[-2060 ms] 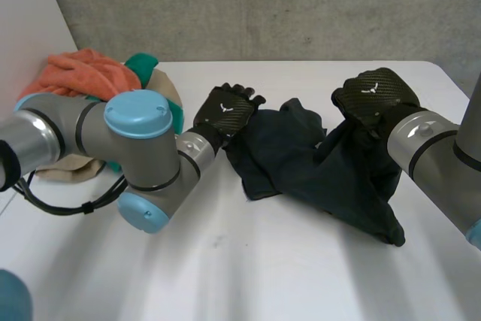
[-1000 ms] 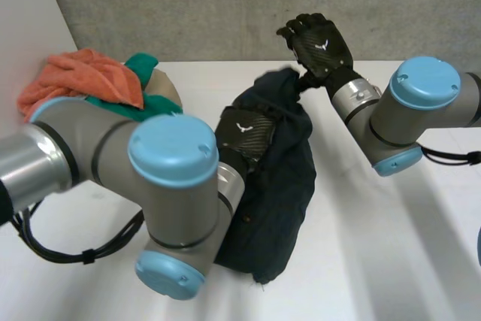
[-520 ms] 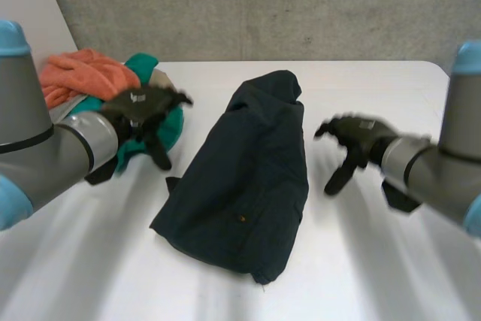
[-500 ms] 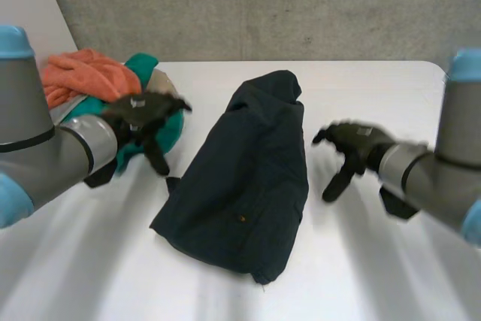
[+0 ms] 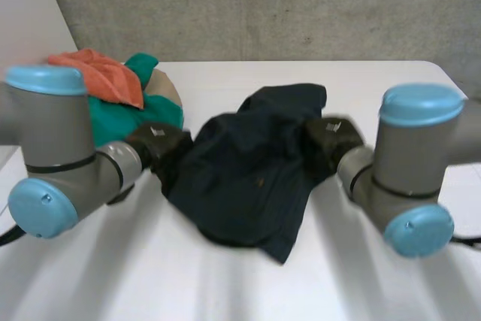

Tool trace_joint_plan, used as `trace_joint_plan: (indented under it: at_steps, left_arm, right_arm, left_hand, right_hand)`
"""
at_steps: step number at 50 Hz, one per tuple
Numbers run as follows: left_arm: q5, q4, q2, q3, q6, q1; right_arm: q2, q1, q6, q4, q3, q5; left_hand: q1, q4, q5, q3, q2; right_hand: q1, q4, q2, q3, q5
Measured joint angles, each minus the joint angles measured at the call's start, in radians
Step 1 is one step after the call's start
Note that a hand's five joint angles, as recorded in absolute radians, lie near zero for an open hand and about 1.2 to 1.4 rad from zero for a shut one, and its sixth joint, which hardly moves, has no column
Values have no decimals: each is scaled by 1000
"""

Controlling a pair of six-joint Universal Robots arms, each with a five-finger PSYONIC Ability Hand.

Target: Fold the laundry.

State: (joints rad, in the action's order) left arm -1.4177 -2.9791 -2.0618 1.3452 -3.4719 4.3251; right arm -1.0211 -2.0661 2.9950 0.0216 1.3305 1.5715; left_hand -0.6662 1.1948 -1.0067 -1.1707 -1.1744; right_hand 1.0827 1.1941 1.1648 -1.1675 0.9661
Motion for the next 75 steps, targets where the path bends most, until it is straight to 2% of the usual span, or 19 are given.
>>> trace_joint_plan:
  at_steps: [7, 12, 14, 16, 19, 20, 23, 30, 40, 46, 51, 54, 56, 58, 61, 64, 65, 68, 75]
  left_arm:
    - [-74, -142, 108, 48, 91, -24]
    - [-78, -236, 106, 107, 130, -75]
    - [-76, -254, 82, 116, 129, -91]
    - [-75, -264, 57, 119, 125, -102]
    - [-86, -262, 2, 111, 107, -117]
    - [-92, -253, -2, 108, 104, -116]
    - [-115, -214, 20, 105, 98, -104]
    - [-121, -135, 181, 138, 97, -30]
    - [-9, -18, 190, 195, 58, 100]
    - [57, 11, 53, 180, 3, 119]
    - [71, -30, -71, 115, -24, 89]
    - [58, -55, -126, 73, -29, 64]
    - [38, -69, -158, 42, -31, 45]
    - [14, -79, -175, 20, -32, 30]
    - [-47, -94, -181, -14, -32, 9]
    - [-98, -102, -162, -31, -30, -2]
    - [-167, -112, -114, -46, -25, -16]
    - [-228, -132, -6, -56, -15, -28]
    - [-217, -190, 331, -101, 10, -38]
  right_arm:
    - [-15, 33, -236, 128, -128, 27]
    - [54, 34, -358, 259, -197, -25]
    - [86, 33, -383, 274, -209, -45]
    - [118, 32, -406, 276, -217, -58]
    - [172, 31, -444, 246, -232, -48]
    - [173, 31, -444, 231, -233, -34]
    - [132, 32, -420, 164, -221, 16]
    - [-108, 31, -241, -111, -134, 70]
    - [-271, -11, 34, -387, 71, -53]
    - [-221, -78, 131, -333, 182, -124]
    - [-100, -144, 188, -181, 202, -45]
    - [-37, -169, 197, -111, 187, 25]
    - [-4, -180, 191, -77, 171, 68]
    - [11, -185, 179, -61, 158, 90]
    - [10, -187, 145, -47, 137, 109]
    - [-13, -185, 119, -45, 124, 114]
    - [-67, -177, 80, -47, 107, 116]
    - [-179, -153, 11, -49, 68, 109]
    - [-402, -78, -143, -86, -100, 58]
  left_hand:
    - [0, 0, -8, -6, -11]
    - [0, 3, -11, -10, -16]
    - [-115, -114, 103, 99, 97]
    - [-156, -202, 189, 195, 197]
    - [167, -652, 638, 621, 643]
    - [270, -756, 740, 724, 727]
    - [398, -921, 907, 889, 890]
    - [464, -992, 956, 963, 965]
    - [464, -992, 956, 963, 965]
    - [464, -992, 956, 963, 965]
    - [422, -958, 933, 931, 928]
    - [227, -774, 759, 753, 757]
    - [-144, -445, 435, 425, 408]
    - [-332, -251, 244, 232, 216]
    - [-482, -26, 29, 16, 7]
    - [-482, -6, 23, -4, -11]
    - [-482, -1, 23, -10, -16]
    - [-482, -1, 23, -10, -17]
    - [-482, -1, 23, -12, -18]
  right_hand:
    - [0, 0, 0, -9, 5]
    - [0, 1, 0, -18, 17]
    - [-8, -29, -21, 6, 7]
    - [-168, -220, -203, 196, -174]
    - [-757, -837, -821, 809, -800]
    - [-823, -921, -895, 894, -869]
    - [-864, -987, -956, 961, -919]
    - [-864, -994, -957, 964, -920]
    - [-864, -994, -957, 964, -920]
    - [-864, -994, -957, 964, -920]
    - [-805, -925, -886, 897, -865]
    - [-550, -665, -634, 636, -606]
    - [-235, -345, -289, 317, -295]
    - [-59, -125, -89, 101, -94]
    - [22, -19, 1, 8, 10]
    - [22, -7, 3, 2, 18]
    - [22, -5, 3, 2, 26]
    - [22, -3, 3, 1, 30]
    - [22, 0, 3, -10, 32]
